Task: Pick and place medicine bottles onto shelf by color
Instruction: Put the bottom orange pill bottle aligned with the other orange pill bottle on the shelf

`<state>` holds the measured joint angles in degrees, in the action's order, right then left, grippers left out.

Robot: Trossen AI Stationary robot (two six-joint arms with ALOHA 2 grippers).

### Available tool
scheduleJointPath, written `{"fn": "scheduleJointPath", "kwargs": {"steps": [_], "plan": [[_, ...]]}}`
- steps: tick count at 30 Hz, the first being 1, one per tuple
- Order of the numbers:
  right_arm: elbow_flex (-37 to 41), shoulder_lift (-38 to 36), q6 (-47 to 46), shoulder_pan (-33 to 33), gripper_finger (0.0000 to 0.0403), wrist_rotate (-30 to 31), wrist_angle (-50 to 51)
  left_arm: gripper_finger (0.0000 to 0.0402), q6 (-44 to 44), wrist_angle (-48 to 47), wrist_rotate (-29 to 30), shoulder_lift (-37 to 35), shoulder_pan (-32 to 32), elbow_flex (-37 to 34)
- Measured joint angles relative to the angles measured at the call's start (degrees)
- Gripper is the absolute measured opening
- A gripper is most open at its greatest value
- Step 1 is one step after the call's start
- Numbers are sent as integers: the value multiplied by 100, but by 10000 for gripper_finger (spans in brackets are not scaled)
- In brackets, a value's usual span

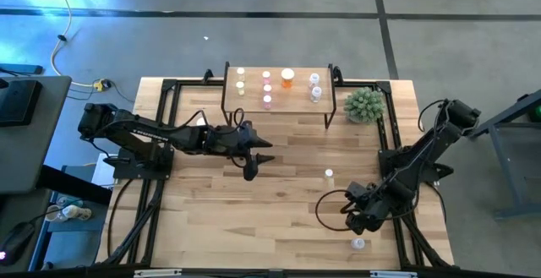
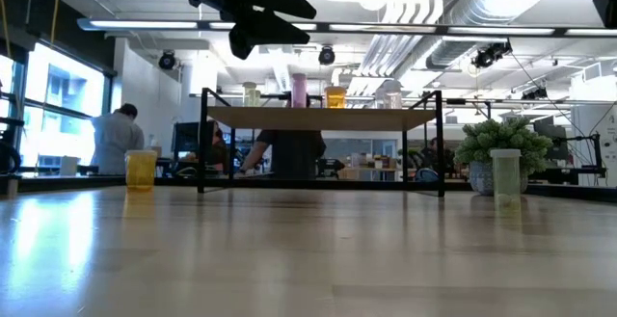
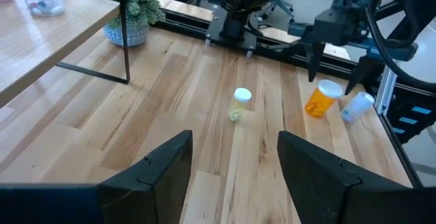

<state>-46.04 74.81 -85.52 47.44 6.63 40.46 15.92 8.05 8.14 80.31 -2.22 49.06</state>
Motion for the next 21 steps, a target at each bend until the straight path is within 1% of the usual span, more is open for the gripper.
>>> {"fn": "scheduleJointPath", "kwargs": {"steps": [3, 8, 17, 21], "plan": [[0, 93, -2, 0, 298, -21, -68, 207, 0, 0, 1, 0, 0, 0], [0, 263, -155, 17, 298, -264, -91, 207, 0, 0, 4, -1, 0, 0], [2, 358, -424, 237, 298, -304, -137, 207, 0, 0, 19, 0, 0, 0], [1, 373, -468, 289, 298, -202, -126, 207, 0, 0, 22, 0, 0, 0]]}}
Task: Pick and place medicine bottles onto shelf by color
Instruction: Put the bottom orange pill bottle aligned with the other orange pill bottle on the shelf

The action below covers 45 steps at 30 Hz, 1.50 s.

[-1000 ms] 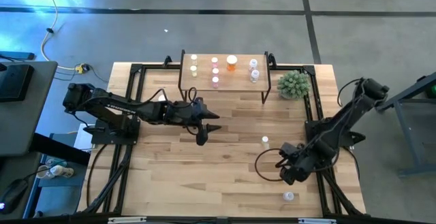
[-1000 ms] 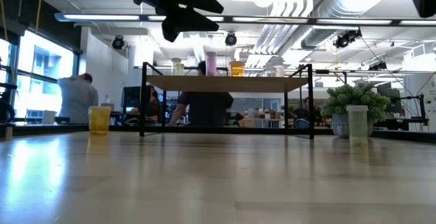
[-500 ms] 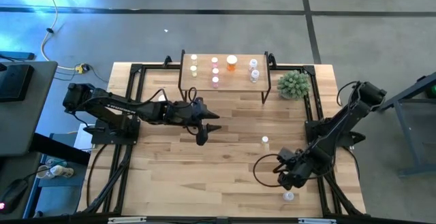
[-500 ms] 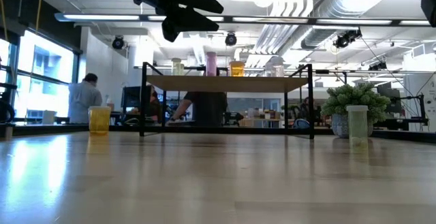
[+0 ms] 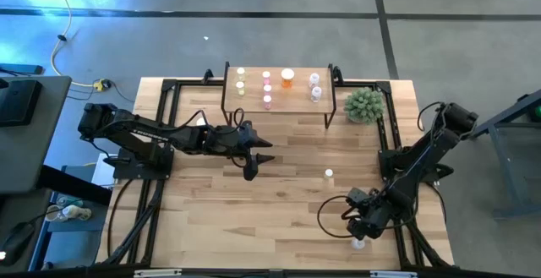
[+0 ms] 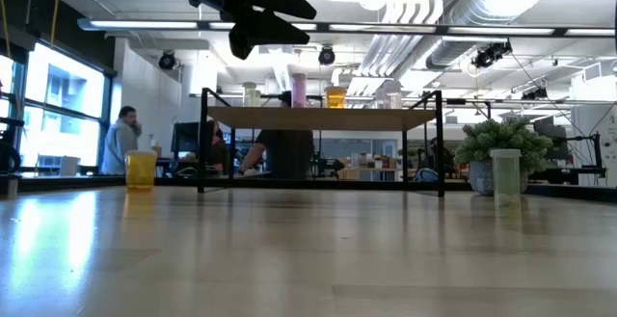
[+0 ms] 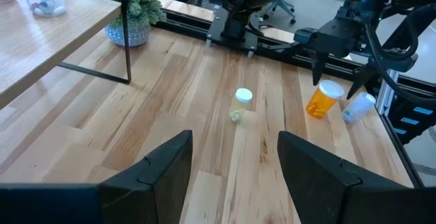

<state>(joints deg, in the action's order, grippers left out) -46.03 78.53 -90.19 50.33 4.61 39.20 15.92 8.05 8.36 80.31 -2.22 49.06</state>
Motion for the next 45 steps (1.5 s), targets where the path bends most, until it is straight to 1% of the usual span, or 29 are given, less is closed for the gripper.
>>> {"fn": "scheduleJointPath", "kwargs": {"steps": [8, 13, 16, 20, 25, 28, 32, 37, 45], "plan": [[1, 409, 0, -2, 298, -27, -14, 207, 41, 0, -1, 0, 0, 0], [1, 481, 0, -2, 295, -40, -9, 207, 41, -1, -1, 0, 0, 0], [1, 470, 2, -2, 277, -54, -8, 207, 41, -4, -2, 0, 0, 0], [1, 467, 2, -4, 243, -135, -14, 207, 41, -7, -21, 0, -32, 0], [-30, 462, 0, -7, 207, -176, -1, 207, 51, -53, -323, 0, -166, 0], [-208, 464, 13, -9, 195, -162, 106, 207, 148, -142, -399, 0, -220, 2], [-540, 464, 26, -52, 193, -38, 507, 207, 144, -287, -369, 0, -232, -4], [-948, 464, 407, -314, 193, 120, 970, 207, 225, -192, -340, -7, -214, -277], [-1353, 464, 1486, -1133, 193, 128, 1130, 207, 346, 835, -323, -7, 7, -1034]]}}
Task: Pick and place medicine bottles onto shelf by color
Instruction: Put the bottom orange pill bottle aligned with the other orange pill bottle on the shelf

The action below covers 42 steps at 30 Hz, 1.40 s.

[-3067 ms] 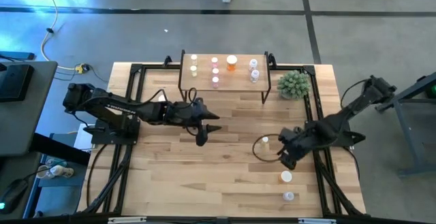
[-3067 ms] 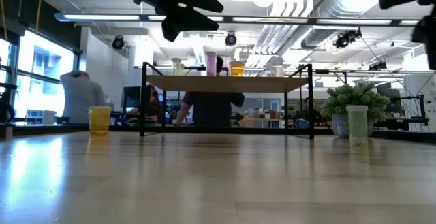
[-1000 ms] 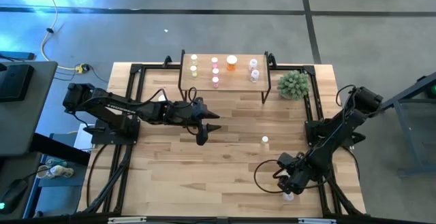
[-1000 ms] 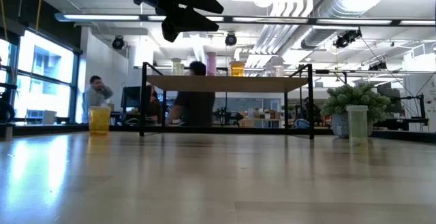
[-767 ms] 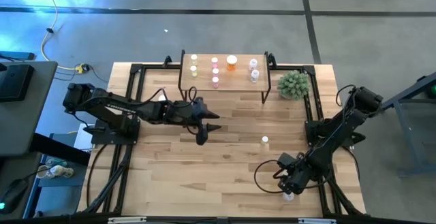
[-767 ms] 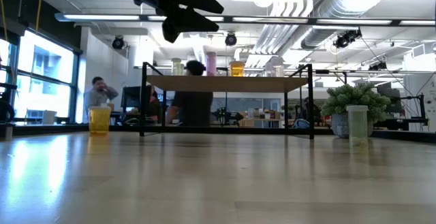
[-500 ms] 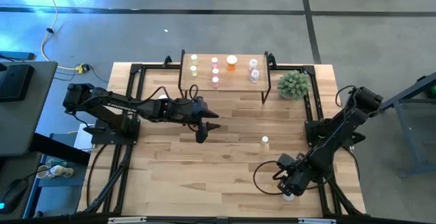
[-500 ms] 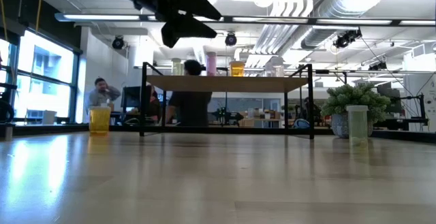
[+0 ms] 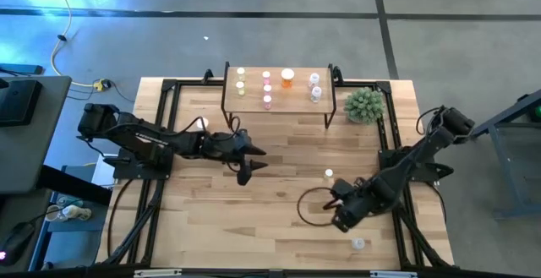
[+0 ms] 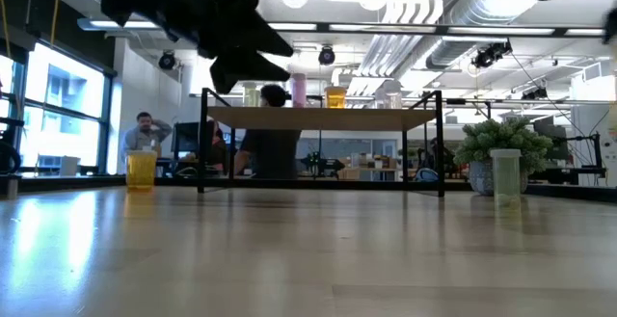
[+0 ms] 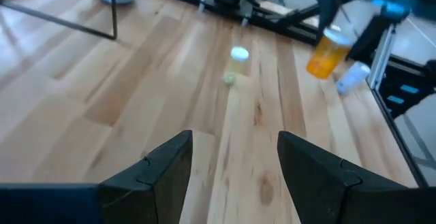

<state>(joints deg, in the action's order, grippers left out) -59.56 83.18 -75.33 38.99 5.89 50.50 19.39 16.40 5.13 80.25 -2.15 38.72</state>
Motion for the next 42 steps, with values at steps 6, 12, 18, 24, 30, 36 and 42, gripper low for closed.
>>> {"fn": "scheduleJointPath", "kwargs": {"steps": [6, 12, 18, 24, 30, 36, 42], "plan": [[-388, 0, 973, -838, 193, -2, 212, 207, 87, 97, 0, 0, 41, -362], [-885, 0, 2042, -1809, 193, -18, 422, 207, 94, 461, 0, 0, 40, -778], [-1455, 0, 3085, -2968, 193, -208, 679, 207, -16, 590, -12, 2, -134, -903], [-2113, 0, 3859, -4182, 193, -295, 760, 207, -363, 589, 2, 2, -415, -903], [-2855, 35, 4397, -5160, 193, -297, 767, 207, -709, 573, 4, 2, -604, -903], [-3996, 464, 4911, -5876, 193, -293, 1098, 207, -1011, 782, 0, 4, -819, -903], [-5580, 1477, 5461, -6357, 193, -299, 2050, 207, -1007, 542, 0, 4, -914, -903]]}}
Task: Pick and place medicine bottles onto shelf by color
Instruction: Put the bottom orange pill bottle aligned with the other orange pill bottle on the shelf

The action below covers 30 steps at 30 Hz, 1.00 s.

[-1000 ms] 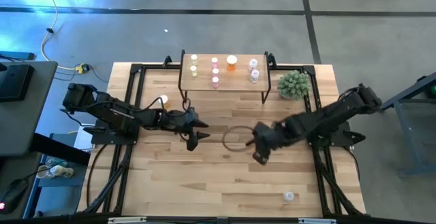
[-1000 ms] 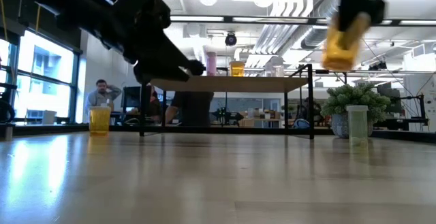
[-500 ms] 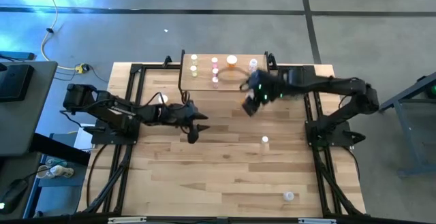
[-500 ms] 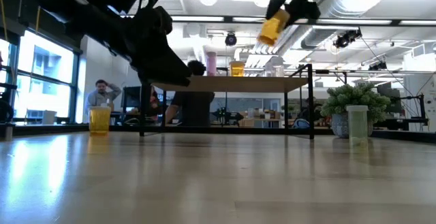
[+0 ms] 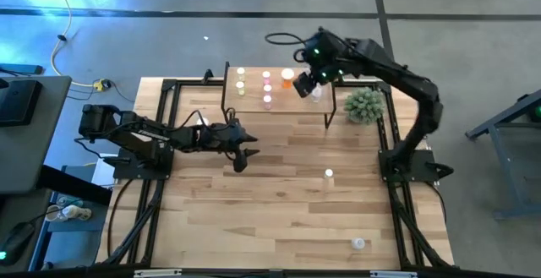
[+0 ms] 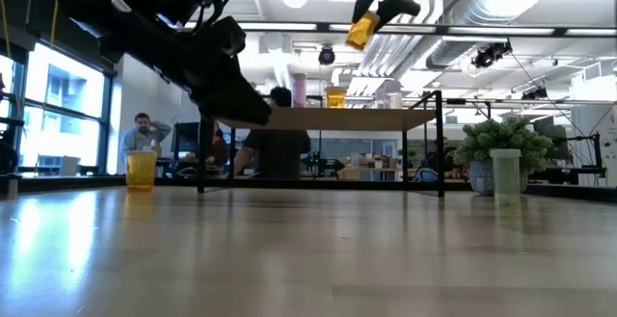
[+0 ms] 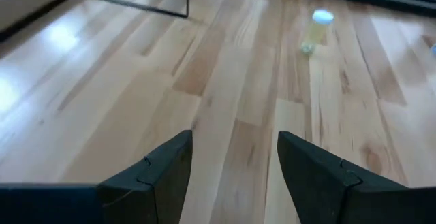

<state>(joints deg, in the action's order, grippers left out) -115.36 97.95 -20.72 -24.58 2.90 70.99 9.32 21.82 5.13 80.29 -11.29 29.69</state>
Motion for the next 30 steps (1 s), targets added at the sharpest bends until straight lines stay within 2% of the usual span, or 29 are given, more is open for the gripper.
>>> {"fn": "scheduleJointPath", "kwargs": {"steps": [5, 11, 30], "plan": [[-956, 820, 260, -158, 193, 0, 839, 207, 56, -232, 1, 2, 37, 0], [-1522, 1567, 324, -157, 193, -15, 1368, 207, 96, -276, -15, 0, 49, 0], [-1600, 2524, 581, -44, 193, -41, 1276, 207, 97, -329, 2, 2, 48, 0]]}}
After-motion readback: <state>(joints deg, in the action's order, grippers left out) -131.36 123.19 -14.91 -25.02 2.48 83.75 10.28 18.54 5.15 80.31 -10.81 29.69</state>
